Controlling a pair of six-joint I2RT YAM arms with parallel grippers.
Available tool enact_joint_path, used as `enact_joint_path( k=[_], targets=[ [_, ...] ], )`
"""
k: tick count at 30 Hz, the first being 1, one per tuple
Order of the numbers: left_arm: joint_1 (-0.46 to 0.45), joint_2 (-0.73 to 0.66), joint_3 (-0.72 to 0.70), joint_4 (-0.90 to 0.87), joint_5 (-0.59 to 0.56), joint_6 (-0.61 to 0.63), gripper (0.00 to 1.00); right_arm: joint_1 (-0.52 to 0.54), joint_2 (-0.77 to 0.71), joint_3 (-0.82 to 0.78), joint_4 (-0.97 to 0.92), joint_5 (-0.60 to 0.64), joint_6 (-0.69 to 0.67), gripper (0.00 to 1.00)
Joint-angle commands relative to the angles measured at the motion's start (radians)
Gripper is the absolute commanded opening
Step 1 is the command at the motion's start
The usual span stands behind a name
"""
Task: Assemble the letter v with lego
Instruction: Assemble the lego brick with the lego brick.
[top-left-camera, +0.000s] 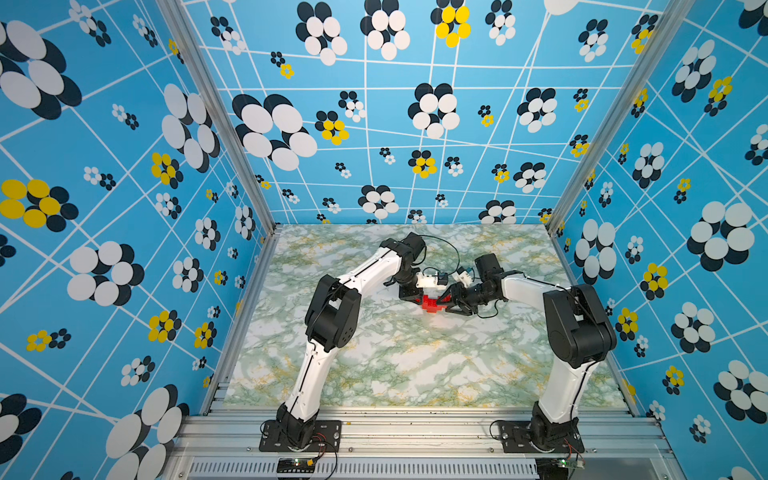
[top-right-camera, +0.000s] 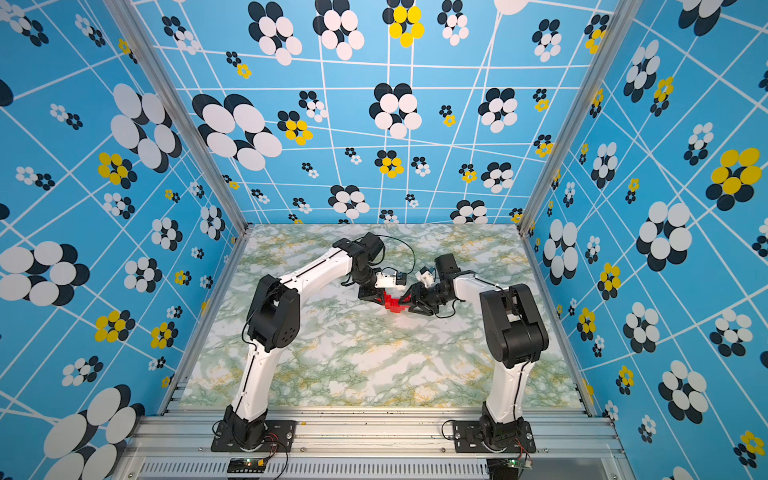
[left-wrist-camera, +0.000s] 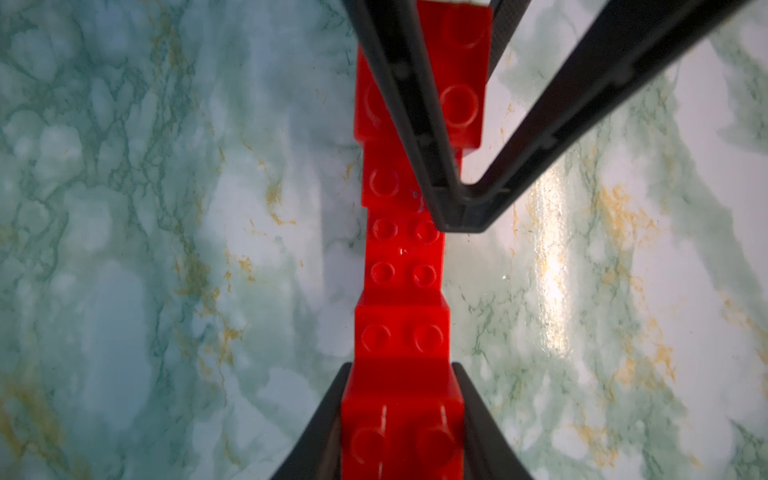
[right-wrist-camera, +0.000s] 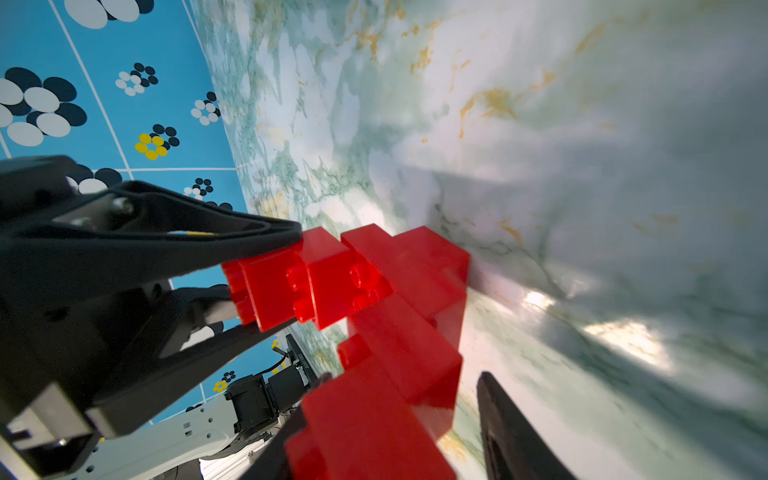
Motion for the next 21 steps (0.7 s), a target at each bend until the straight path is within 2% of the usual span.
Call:
enact_joint_path(
  k=[1,11,21],
  targets=[
    [0.005,0.037,0.009,-0.071,0.000,0.007,0.00,0.008,0.014,0.026,-0.044,0.002,-0.022,0.56],
    [-0.001,0.030,0.003,-0.058,0.006,-0.023,0.00,0.007,0.023,0.027,-0.044,0.003,-0.024,0.56],
    [-0.002,0.000,-0.061,0.018,0.047,-0.038,0.00,0.007,0.031,0.032,-0.044,0.004,-0.028,0.56]
  ],
)
